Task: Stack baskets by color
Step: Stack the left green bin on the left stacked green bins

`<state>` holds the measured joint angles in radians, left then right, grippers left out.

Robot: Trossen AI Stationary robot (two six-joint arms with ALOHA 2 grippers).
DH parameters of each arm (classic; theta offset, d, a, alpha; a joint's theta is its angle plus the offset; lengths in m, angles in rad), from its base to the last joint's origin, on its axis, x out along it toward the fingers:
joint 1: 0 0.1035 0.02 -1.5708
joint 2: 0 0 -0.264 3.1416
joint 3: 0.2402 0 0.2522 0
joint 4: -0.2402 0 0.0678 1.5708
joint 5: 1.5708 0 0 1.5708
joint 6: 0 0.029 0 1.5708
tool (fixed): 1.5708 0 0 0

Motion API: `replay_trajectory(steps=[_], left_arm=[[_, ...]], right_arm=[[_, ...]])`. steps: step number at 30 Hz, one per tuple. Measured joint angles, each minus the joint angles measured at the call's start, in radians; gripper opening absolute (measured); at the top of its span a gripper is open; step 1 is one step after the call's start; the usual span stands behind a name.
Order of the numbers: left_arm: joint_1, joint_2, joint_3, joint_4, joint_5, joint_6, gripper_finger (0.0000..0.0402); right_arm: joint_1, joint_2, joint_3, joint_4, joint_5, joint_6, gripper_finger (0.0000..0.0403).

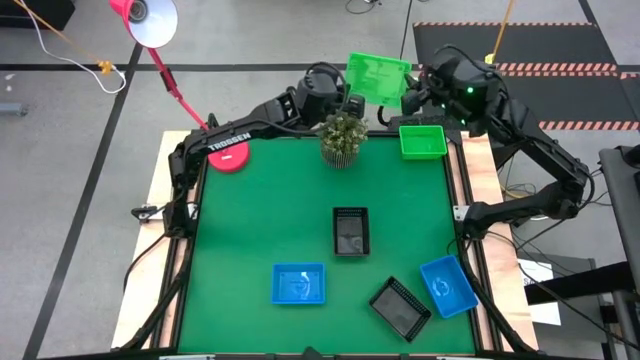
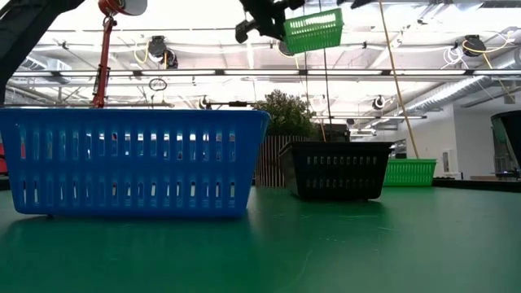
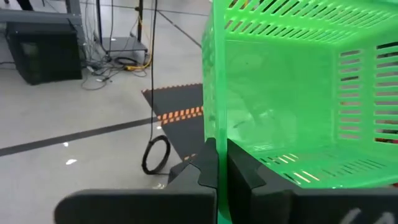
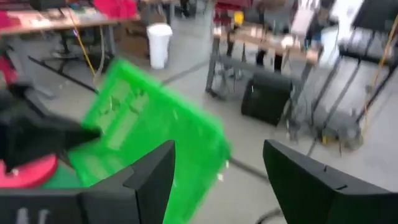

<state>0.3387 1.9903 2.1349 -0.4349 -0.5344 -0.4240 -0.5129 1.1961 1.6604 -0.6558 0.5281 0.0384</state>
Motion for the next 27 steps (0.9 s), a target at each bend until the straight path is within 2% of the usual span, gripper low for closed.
replay_trajectory(steps=[6, 12, 16, 23, 27], left_arm=[[0.002, 0.0, 0.0, -0.001, -0.021, 0.007, 0.0009], [0.003, 0.0, 0.0, -0.001, -0.021, 0.011, 0.0006], [0.005, 0.0, 0.0, -0.002, -0.021, 0.04, 0.0011], [0.004, 0.0, 0.0, -0.002, -0.016, 0.052, 0.0011], [-0.001, 0.0, 0.0, -0.004, -0.018, 0.056, 0.0006]], right_arm=[[0.001, 0.004, 0.0, -0.163, -0.005, 0.136, 0.0201], [-0.007, 0.008, -0.03, -0.077, -0.012, 0.164, 0.0166], [-0.007, 0.025, -0.038, -0.053, -0.085, 0.22, 0.0151], [-0.013, 0.065, -0.038, -0.056, -0.081, 0.248, 0.0146], [-0.014, 0.079, -0.038, -0.056, -0.077, 0.264, 0.0123]])
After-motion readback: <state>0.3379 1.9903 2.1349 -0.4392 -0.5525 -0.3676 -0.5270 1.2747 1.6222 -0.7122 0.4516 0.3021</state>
